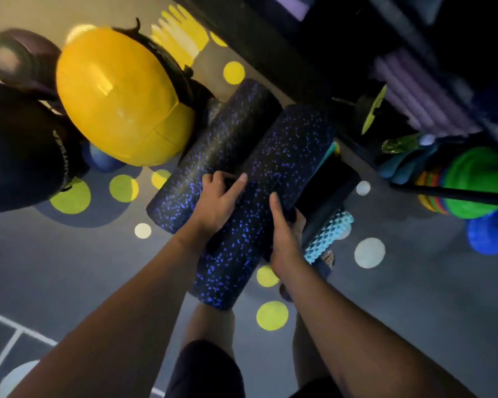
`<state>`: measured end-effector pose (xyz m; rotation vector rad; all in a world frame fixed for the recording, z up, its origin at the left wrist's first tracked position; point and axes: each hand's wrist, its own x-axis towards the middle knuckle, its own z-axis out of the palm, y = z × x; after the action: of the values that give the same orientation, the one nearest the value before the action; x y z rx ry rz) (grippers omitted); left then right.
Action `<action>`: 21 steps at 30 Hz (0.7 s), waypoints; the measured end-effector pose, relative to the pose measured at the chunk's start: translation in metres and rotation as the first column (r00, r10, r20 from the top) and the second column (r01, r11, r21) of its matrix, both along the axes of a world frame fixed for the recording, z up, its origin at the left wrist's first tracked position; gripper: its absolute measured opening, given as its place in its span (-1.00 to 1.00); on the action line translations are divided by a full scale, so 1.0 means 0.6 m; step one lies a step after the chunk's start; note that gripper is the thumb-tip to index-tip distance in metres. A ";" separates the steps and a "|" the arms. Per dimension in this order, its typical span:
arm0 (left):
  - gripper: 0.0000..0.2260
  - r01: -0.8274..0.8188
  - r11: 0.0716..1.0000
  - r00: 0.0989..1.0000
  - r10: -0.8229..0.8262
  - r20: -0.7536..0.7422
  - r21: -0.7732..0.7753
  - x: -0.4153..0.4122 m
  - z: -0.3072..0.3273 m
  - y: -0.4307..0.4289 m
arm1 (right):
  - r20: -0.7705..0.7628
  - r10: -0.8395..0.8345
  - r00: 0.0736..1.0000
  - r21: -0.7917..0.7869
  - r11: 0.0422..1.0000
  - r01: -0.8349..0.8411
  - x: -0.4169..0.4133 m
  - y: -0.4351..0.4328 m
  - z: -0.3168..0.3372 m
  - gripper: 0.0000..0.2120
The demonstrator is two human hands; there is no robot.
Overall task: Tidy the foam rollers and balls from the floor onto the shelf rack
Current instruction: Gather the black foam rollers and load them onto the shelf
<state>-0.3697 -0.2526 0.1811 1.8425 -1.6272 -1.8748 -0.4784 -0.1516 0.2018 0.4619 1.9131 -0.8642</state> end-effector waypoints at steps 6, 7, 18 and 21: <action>-0.61 -0.336 0.938 0.919 0.305 -0.250 -0.088 -0.088 0.165 -0.019 | -0.092 0.228 0.969 -0.346 0.906 -0.246 -0.142 -0.064 0.182 -0.23; -0.62 -0.370 0.926 0.890 0.331 -0.313 -0.073 -0.109 0.192 -0.022 | -0.140 0.259 0.956 -0.391 0.872 -0.294 -0.170 -0.072 0.206 -0.28; -0.47 -0.339 0.925 0.794 0.182 -0.580 -0.172 -0.437 0.436 0.046 | -0.550 0.218 0.806 -0.494 0.693 -0.525 -0.498 -0.041 0.439 -0.03; -0.48 -0.248 0.951 0.797 0.091 -0.598 -0.187 -0.551 0.467 0.045 | -0.566 0.136 0.813 -0.485 0.742 -0.462 -0.608 -0.010 0.472 -0.21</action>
<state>-0.7005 -0.2258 0.4614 1.1017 -1.3451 -1.7948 -0.8431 -0.1578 0.4852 -0.5268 1.9302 -1.3896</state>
